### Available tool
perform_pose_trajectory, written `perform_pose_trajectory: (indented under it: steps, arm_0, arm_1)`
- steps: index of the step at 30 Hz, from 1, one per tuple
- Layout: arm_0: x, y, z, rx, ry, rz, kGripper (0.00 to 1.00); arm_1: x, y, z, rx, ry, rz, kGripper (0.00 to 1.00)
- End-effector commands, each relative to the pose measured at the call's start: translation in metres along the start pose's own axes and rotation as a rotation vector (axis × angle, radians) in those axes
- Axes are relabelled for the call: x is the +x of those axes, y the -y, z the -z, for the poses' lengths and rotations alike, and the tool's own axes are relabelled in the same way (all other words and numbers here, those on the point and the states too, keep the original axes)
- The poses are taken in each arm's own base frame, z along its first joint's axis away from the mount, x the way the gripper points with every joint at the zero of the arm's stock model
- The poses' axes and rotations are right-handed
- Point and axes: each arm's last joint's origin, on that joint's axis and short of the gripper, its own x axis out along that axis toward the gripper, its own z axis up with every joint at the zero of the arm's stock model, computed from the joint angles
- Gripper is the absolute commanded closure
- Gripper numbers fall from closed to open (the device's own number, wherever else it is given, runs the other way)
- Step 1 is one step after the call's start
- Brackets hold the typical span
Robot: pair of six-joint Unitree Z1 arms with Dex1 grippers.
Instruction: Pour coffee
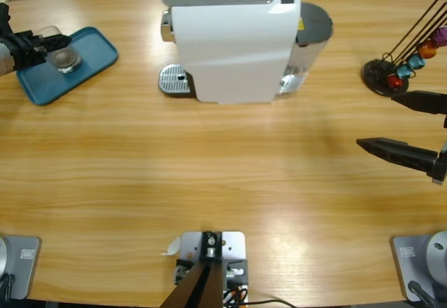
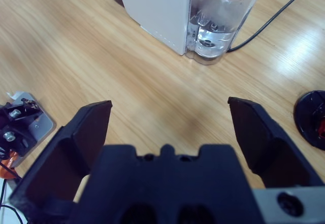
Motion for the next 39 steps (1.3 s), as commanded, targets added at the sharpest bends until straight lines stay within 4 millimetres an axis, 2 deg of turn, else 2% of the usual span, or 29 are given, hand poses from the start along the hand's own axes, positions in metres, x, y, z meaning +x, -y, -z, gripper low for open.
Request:
perform_pose_trajectory:
  steps: [1, 5, 9, 13, 17, 19, 22, 25, 29, 32, 36, 39]
  arm_0:
    - [0.004, -0.004, 0.021, -0.033, -0.077, 0.037, 0.032]
    - [0.0, -0.004, 0.022, -0.034, -0.08, 0.038, 0.005]
    - [-0.014, -0.002, 0.018, -0.03, -0.049, 0.041, 0.0]
    - [-0.053, 0.009, -0.005, -0.008, 0.039, 0.065, 0.0]
    - [-0.099, 0.028, -0.041, 0.023, 0.115, 0.11, 0.0]
    - [-0.126, 0.043, -0.062, 0.051, 0.148, 0.157, 0.0]
    - [-0.158, 0.069, -0.074, 0.108, 0.157, 0.256, 0.0]
    - [-0.174, 0.084, -0.055, 0.187, 0.113, 0.338, 0.0]
    - [-0.17, 0.092, -0.001, 0.294, -0.028, 0.425, 0.0]
    - [-0.171, 0.097, 0.028, 0.33, -0.115, 0.516, 0.0]
    - [-0.165, 0.109, 0.025, 0.361, -0.128, 0.544, 0.0]
    - [-0.167, 0.119, 0.016, 0.404, -0.101, 0.54, 0.01]
  arm_1:
    - [0.005, 0.0, 0.009, 0.011, -0.029, 0.005, 0.0]
    - [0.005, 0.0, 0.009, 0.011, -0.027, 0.004, 0.0]
    - [0.004, 0.0, 0.009, 0.011, -0.026, 0.004, 0.0]
    - [0.004, 0.0, 0.009, 0.011, -0.025, 0.004, 0.0]
    - [0.004, 0.0, 0.009, 0.011, -0.026, 0.003, 0.0]
    - [0.005, 0.0, 0.009, 0.011, -0.028, 0.004, 0.0]
    - [0.005, 0.0, 0.009, 0.011, -0.03, 0.002, 0.0]
    - [0.006, 0.0, 0.009, 0.012, -0.033, 0.001, 0.0]
    - [0.007, 0.0, 0.009, 0.012, -0.037, -0.001, 0.0]
    - [0.007, 0.0, 0.009, 0.013, -0.038, -0.004, 0.0]
    - [0.008, 0.0, 0.009, 0.013, -0.043, -0.006, 0.0]
    - [0.008, 0.0, 0.009, 0.014, -0.045, -0.008, 0.0]
